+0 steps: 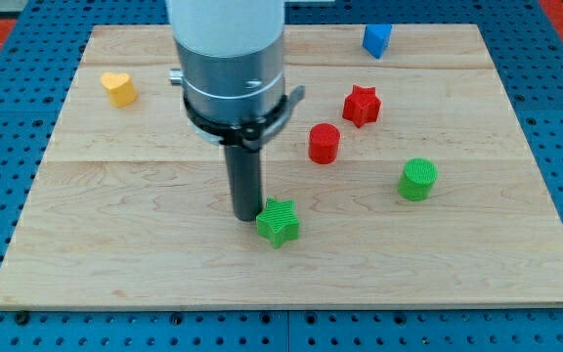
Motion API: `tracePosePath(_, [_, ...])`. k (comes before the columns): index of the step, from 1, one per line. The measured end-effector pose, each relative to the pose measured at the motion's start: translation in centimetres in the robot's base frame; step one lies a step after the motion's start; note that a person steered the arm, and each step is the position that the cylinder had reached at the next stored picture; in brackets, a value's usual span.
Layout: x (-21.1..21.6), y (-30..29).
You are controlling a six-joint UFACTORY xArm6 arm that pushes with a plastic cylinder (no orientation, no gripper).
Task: Move the red circle diagonal right bottom to the red star
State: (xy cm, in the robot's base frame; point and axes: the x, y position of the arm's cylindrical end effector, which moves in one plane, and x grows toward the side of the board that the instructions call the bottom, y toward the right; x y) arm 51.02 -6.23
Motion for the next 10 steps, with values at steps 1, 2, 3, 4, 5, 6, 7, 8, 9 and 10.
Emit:
tracePosePath(1, [-4.2,-0.4])
tracePosePath(2, [-7.4,2.1])
tracePosePath(3, [-9.7,5.4])
tracePosePath(4, [-8.2,10.4])
tracePosePath(5, [-7.9,8.3])
tracePosePath(6, [-5.9,10.8])
tracePosePath(7, [-6.7,14.7])
tracePosePath(8, [-7.5,18.7])
tracePosePath(9, [-8.8,20.0])
tracePosePath(10, [-10.6,16.4])
